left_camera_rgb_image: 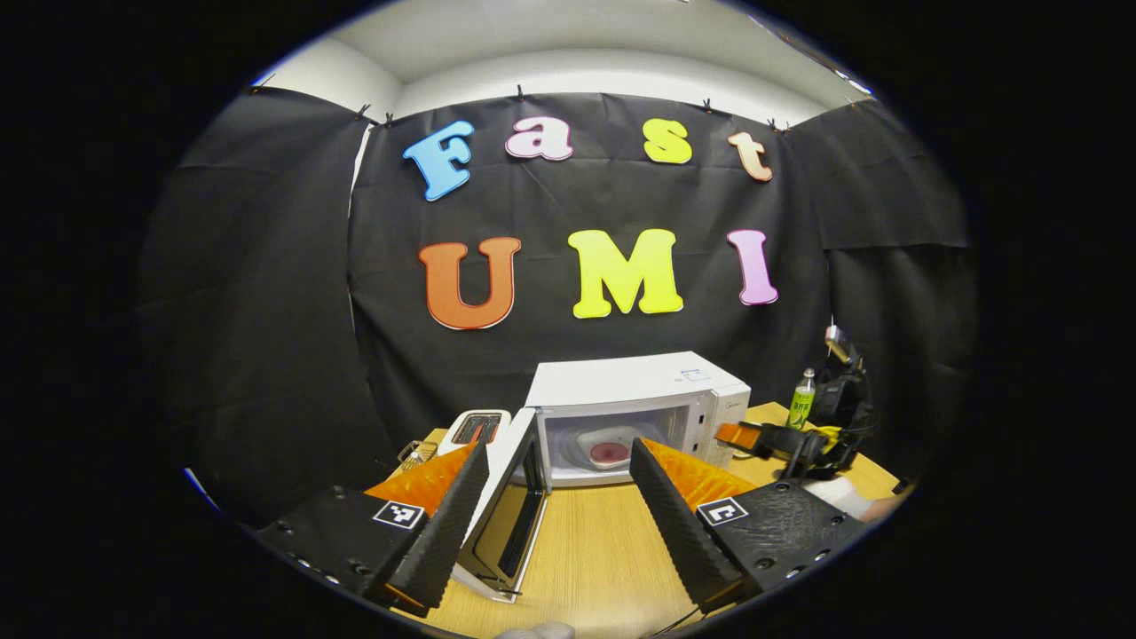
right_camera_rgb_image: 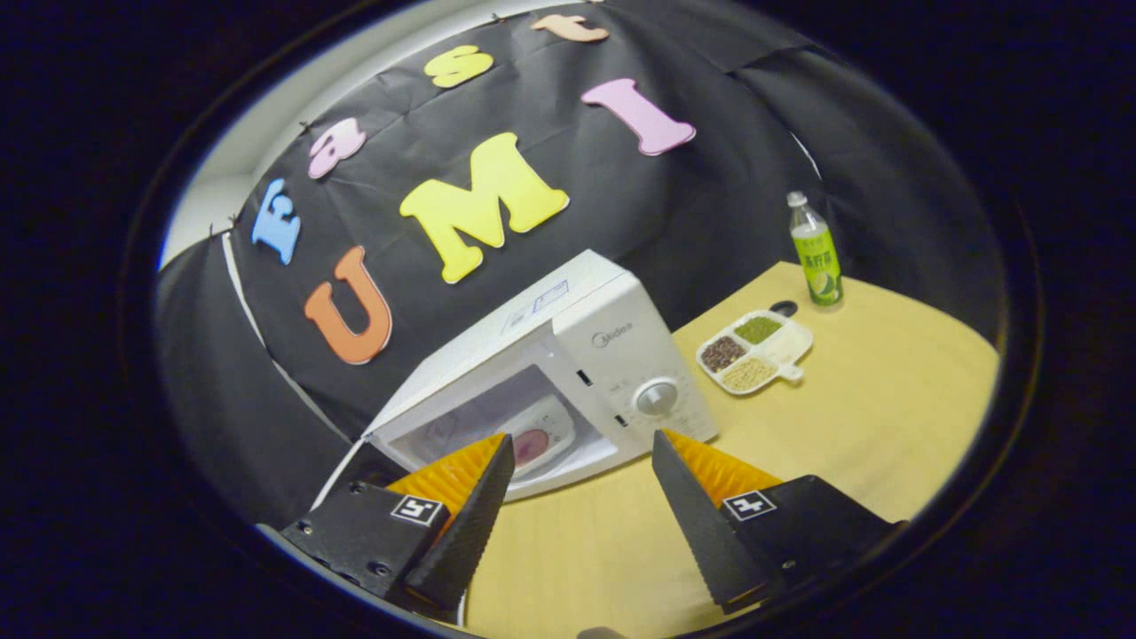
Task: Open the microwave oven with the left hand, put the food in, and close the microwave oven.
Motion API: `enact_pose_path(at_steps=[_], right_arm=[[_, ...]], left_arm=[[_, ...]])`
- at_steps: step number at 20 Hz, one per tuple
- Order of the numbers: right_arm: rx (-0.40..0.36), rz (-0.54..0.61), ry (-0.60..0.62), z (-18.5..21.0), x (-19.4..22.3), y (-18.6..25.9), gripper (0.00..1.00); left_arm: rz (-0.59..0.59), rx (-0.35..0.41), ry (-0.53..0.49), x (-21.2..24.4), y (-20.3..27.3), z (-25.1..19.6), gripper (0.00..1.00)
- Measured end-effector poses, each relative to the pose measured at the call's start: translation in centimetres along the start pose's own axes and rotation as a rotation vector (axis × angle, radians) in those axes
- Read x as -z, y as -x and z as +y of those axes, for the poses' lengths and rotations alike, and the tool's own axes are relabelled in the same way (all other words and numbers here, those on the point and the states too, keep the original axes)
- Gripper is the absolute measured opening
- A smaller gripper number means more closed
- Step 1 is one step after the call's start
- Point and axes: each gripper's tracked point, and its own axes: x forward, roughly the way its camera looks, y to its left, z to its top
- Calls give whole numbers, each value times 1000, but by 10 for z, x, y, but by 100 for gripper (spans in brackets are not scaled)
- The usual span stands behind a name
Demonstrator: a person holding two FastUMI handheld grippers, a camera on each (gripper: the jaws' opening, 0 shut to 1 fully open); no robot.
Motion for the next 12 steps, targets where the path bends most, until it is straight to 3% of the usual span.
enact_pose_path(at_steps=[6,7,9,10,11,12], right_arm=[[91,-10,277,-70,-58,77,100],[113,-16,305,-80,-69,92,91],[144,-49,345,-93,-92,115,91],[160,-57,371,-98,-100,125,100],[172,-67,398,-101,-108,133,100],[175,-78,426,-100,-115,141,91]], left_arm=[[-3,-79,18,-2,0,32,96],[-6,-100,18,0,1,41,96],[-14,-152,1,4,1,66,96],[-8,-176,-6,9,2,79,96],[-6,-194,-12,13,0,89,95],[1,-219,-19,19,0,100,96]])
